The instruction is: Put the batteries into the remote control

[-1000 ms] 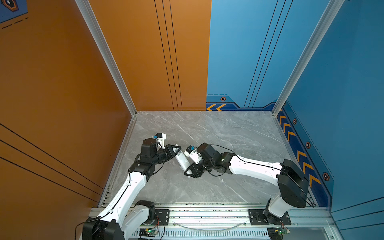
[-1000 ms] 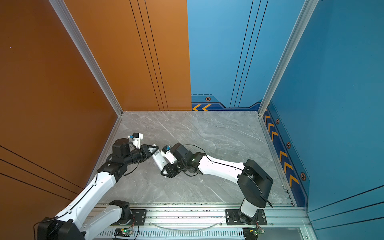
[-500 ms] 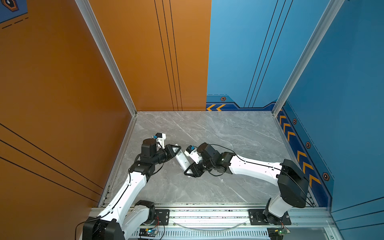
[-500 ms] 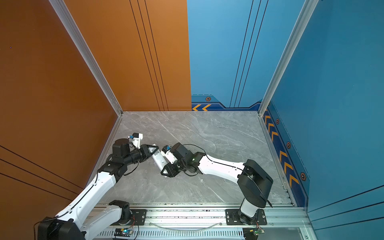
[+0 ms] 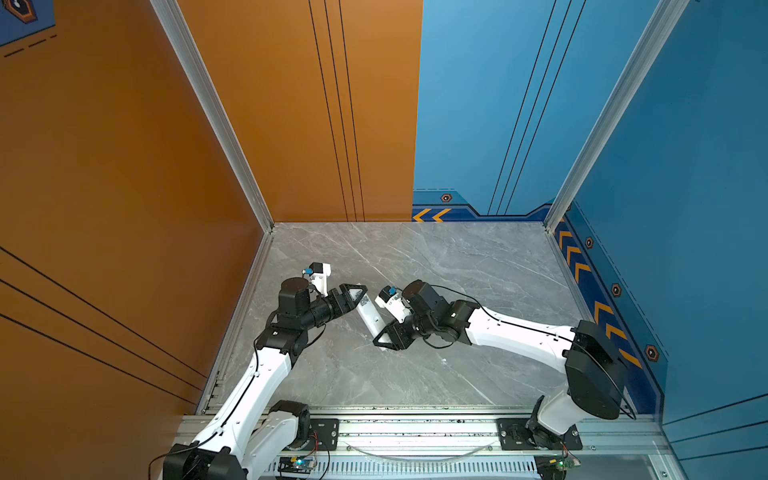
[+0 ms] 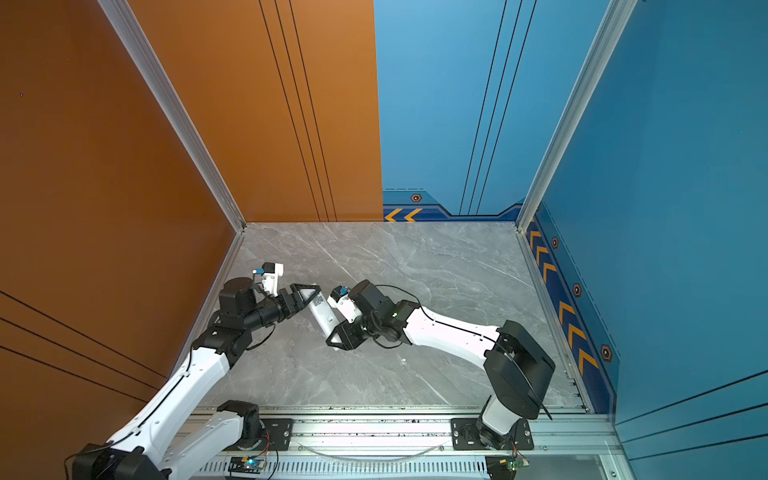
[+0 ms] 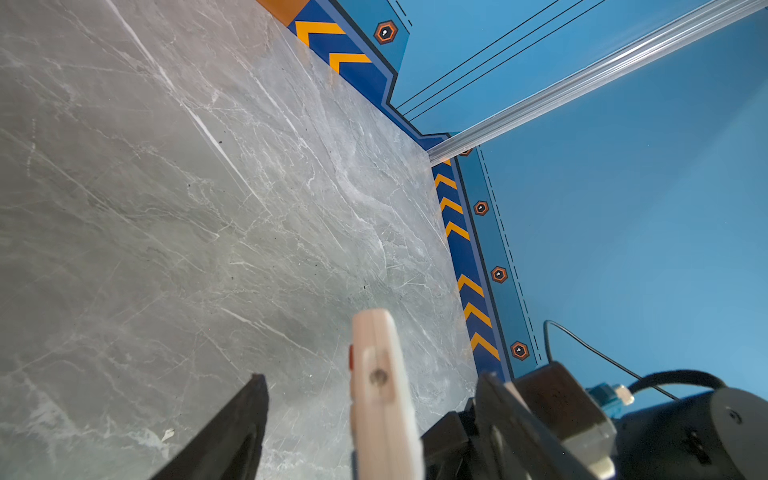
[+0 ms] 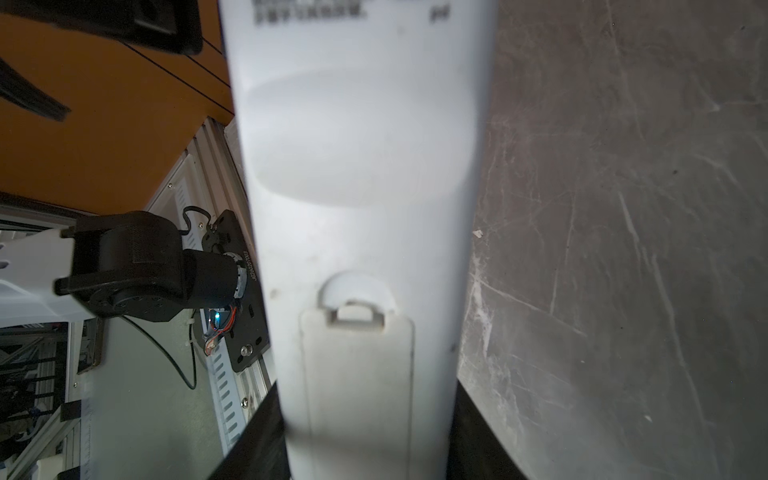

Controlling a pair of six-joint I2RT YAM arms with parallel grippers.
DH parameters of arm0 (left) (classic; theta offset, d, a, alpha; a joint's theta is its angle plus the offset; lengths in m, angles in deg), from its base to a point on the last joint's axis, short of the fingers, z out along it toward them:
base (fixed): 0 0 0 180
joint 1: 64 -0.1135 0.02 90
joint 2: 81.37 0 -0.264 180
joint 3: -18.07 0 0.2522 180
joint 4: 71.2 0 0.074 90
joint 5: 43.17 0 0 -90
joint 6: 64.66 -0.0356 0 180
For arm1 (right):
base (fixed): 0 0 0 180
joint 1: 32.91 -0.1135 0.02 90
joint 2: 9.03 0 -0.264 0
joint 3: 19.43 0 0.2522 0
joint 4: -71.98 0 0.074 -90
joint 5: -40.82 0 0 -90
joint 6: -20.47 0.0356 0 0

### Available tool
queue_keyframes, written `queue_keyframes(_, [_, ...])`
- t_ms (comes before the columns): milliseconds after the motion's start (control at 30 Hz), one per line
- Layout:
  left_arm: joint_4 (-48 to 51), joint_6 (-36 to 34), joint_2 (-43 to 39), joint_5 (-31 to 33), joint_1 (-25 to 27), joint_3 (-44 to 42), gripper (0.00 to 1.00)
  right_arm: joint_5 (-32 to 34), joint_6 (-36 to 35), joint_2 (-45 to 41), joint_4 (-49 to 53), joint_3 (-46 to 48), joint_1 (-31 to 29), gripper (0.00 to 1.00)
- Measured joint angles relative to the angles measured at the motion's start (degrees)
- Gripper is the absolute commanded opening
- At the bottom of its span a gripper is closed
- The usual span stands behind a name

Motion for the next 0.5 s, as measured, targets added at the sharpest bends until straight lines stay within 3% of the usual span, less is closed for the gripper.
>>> queue_keyframes(500, [-6.19, -5.07, -7.56, -10.36, 0.87, 0.13, 0.84, -10.6, -1.51, -9.22, 0.42, 3.78, 6.86, 0.1])
